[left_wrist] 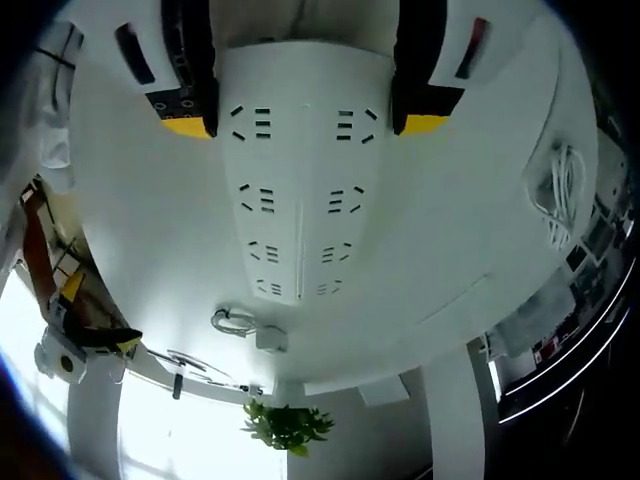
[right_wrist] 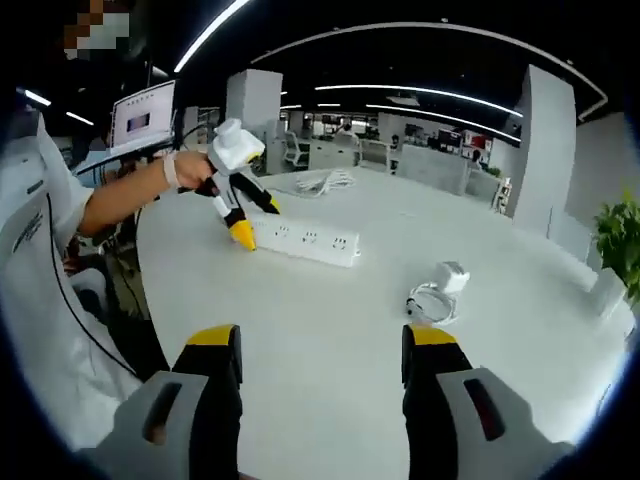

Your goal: Straighten the power strip on the desk, plug the charger into it

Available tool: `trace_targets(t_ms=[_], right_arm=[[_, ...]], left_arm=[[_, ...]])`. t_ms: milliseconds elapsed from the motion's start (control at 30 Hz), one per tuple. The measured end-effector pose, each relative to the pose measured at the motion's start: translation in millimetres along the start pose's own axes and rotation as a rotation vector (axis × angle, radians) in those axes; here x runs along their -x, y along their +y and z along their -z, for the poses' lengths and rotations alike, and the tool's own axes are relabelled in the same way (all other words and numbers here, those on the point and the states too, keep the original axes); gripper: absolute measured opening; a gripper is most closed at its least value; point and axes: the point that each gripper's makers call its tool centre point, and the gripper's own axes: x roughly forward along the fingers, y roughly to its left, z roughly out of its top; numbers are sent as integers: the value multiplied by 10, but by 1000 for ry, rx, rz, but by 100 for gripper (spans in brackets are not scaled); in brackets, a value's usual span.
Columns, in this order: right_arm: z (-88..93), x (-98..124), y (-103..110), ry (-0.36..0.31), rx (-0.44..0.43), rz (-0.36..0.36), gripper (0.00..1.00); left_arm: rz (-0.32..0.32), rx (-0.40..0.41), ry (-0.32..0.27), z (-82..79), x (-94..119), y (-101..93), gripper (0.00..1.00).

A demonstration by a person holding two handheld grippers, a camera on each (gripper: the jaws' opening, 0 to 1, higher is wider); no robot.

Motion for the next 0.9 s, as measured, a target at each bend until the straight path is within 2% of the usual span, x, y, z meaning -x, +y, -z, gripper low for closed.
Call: trace_targets(t_ms=[67, 200, 367, 567, 900], right_arm=[[-132, -105, 1, 1, 68, -53, 65], [-308, -275, -50, 24, 192, -105, 66], [-497, -499, -111, 25, 248, -178, 67], [-543, -818, -190, 85, 324, -231, 68], [-618, -1131, -106, 163, 456, -340, 69]], left_arm=[[2, -1, -3, 0, -1, 2, 73], [5, -2, -3, 0, -3, 6, 73], [7, -2, -3, -4, -7, 11, 73], [8, -4, -3, -8, -12, 9, 73], [12, -5, -6, -11, -17, -11, 73]])
